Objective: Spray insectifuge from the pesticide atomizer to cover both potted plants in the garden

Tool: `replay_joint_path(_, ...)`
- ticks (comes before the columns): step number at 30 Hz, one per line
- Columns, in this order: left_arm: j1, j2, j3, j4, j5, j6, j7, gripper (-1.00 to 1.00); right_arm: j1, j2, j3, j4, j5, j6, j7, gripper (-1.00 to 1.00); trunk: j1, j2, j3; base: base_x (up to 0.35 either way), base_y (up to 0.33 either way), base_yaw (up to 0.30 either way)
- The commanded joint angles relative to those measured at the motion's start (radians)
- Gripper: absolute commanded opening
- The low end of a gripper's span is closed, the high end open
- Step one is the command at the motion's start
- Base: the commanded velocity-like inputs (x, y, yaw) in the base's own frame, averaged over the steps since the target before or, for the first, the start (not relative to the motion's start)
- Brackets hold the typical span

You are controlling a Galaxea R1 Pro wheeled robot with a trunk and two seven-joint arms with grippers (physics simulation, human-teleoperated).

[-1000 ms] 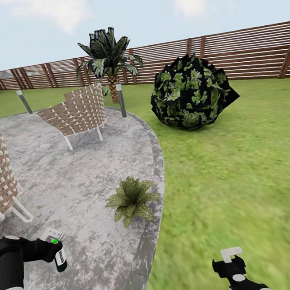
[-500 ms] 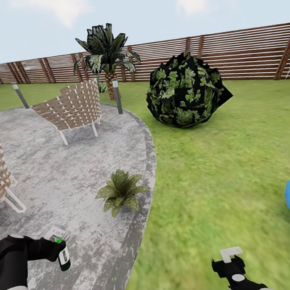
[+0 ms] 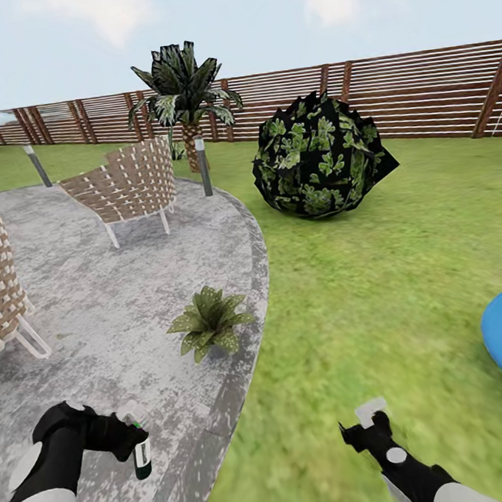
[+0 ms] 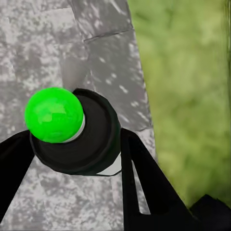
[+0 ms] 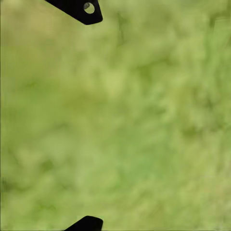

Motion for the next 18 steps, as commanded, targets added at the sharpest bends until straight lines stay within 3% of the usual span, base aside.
replay_joint_path(1, -0.001, -0.001, -0.037, 0.000, -0.003, 0.005, -0.007, -1.00, 0.000, -0.004, 0.010, -0.045, 0.041, 0.000, 0.078, 1.00, 0.000, 0.000, -0.001, 0.000, 0.000, 0.000)
replay_joint_path(2, -0.001, -0.001, -0.064, 0.000, -0.003, 0.004, -0.008, -1.00, -0.001, -0.008, 0.012, -0.068, 0.061, 0.001, 0.129, 1.00, 0.000, 0.000, -0.001, 0.000, 0.000, 0.000)
replay_joint_path(6, -0.004, -0.005, -0.243, 0.000, -0.002, 0.002, -0.010, -1.00, -0.002, -0.033, 0.014, -0.177, 0.170, 0.008, 0.419, 1.00, 0.000, 0.000, -0.001, 0.000, 0.000, 0.000)
replay_joint_path(8, -0.006, -0.012, -0.310, 0.000, 0.001, 0.002, -0.014, -1.00, -0.009, -0.039, 0.014, -0.209, 0.221, 0.012, 0.566, 1.00, 0.000, 0.000, -0.001, 0.000, 0.000, 0.000)
replay_joint_path(11, -0.006, -0.027, -0.400, 0.000, 0.040, -0.018, -0.032, -1.00, -0.024, -0.051, 0.014, -0.336, 0.248, 0.061, 0.747, 1.00, 0.000, 0.000, -0.001, 0.000, 0.000, 0.000)
replay_joint_path(14, -0.006, -0.032, -0.443, -0.003, 0.066, -0.054, -0.038, -1.00, -0.027, -0.054, 0.012, -0.496, 0.251, 0.184, 0.872, 1.00, 0.000, 0.000, -0.001, 0.000, 0.000, 0.000)
replay_joint_path(18, -0.027, -0.009, -0.446, -0.026, 0.046, -0.033, -0.053, -1.00, -0.030, -0.031, 0.019, -0.507, 0.249, 0.182, 0.871, 1.00, 0.000, 0.000, -0.001, 0.000, 0.000, 0.000)
